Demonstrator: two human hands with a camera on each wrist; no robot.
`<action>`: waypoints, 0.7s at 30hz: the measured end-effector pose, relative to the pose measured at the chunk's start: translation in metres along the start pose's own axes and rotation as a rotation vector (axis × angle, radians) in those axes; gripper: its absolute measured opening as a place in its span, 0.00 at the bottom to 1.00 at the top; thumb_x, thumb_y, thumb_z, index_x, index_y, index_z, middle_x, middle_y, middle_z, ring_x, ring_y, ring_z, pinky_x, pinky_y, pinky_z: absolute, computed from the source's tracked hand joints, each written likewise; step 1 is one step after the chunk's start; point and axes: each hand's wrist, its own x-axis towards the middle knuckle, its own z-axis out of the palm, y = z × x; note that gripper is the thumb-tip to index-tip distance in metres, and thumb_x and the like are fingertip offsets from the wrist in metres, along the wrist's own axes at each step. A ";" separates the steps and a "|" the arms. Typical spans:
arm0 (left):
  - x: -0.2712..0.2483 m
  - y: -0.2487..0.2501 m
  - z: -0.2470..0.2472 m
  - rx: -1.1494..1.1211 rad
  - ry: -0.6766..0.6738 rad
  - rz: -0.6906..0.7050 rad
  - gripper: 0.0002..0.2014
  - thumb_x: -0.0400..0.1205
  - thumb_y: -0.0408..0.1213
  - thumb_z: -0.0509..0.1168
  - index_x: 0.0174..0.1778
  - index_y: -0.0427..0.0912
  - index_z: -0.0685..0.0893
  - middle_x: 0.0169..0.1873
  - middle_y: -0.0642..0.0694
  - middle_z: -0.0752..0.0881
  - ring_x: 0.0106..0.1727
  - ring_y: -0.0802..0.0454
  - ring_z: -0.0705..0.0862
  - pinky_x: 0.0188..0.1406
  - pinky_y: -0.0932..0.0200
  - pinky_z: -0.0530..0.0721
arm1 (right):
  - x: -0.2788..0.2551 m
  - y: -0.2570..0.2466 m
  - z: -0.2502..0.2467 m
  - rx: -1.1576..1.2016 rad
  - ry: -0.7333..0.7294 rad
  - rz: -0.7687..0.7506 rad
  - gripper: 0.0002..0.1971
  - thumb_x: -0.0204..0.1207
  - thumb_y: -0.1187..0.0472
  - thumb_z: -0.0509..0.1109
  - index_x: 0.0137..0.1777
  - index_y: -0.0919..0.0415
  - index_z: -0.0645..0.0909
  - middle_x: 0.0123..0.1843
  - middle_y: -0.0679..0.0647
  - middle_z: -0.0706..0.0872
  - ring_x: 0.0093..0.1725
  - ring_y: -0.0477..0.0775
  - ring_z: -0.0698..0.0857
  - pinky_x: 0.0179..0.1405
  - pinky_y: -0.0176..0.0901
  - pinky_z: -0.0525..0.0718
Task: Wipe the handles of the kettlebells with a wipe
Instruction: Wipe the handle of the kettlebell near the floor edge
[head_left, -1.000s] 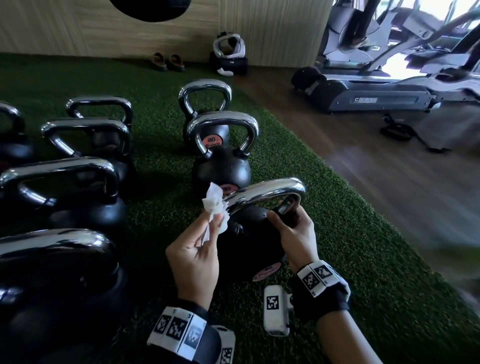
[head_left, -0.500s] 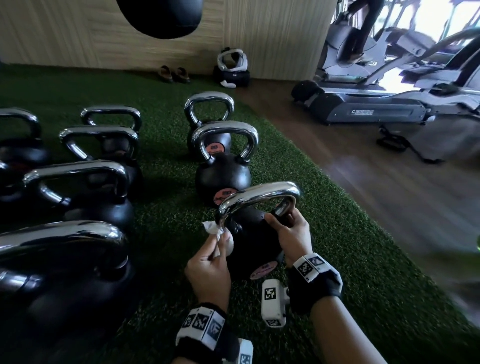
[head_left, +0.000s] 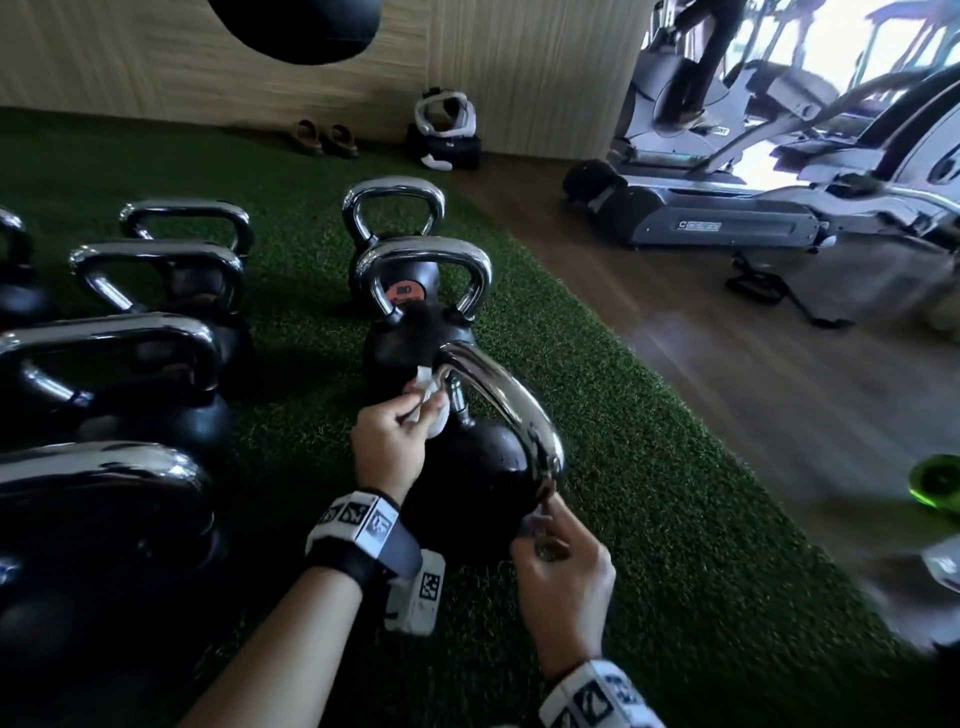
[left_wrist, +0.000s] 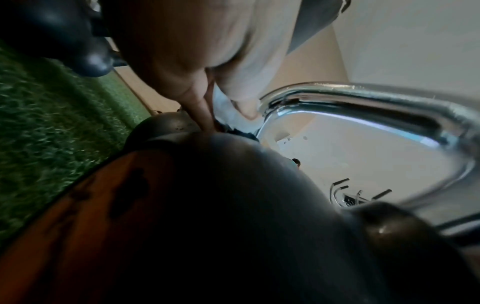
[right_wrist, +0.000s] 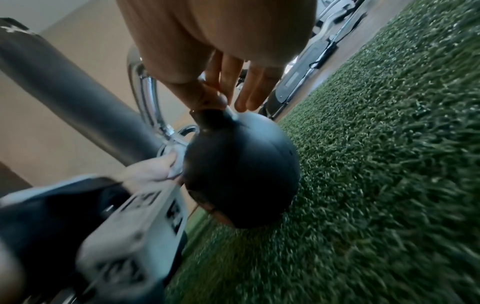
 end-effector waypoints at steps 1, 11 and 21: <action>0.005 0.001 0.003 0.003 -0.028 -0.009 0.15 0.80 0.40 0.78 0.57 0.34 0.94 0.53 0.43 0.94 0.56 0.55 0.92 0.56 0.70 0.85 | -0.004 0.002 0.000 -0.013 0.011 -0.016 0.30 0.68 0.69 0.79 0.50 0.24 0.85 0.36 0.25 0.88 0.39 0.35 0.89 0.41 0.23 0.83; 0.026 0.010 -0.006 -0.103 -0.270 -0.114 0.10 0.82 0.29 0.76 0.57 0.31 0.93 0.61 0.45 0.90 0.67 0.52 0.88 0.70 0.65 0.82 | 0.100 0.009 0.027 0.310 -0.510 0.180 0.25 0.76 0.57 0.81 0.73 0.48 0.82 0.69 0.52 0.89 0.64 0.51 0.90 0.71 0.62 0.85; 0.019 0.033 0.009 0.049 -0.039 0.006 0.09 0.82 0.34 0.76 0.55 0.34 0.94 0.49 0.48 0.95 0.43 0.75 0.86 0.50 0.80 0.81 | 0.099 0.031 0.045 0.481 -0.497 0.239 0.16 0.81 0.65 0.76 0.67 0.53 0.87 0.62 0.60 0.92 0.65 0.67 0.89 0.69 0.70 0.85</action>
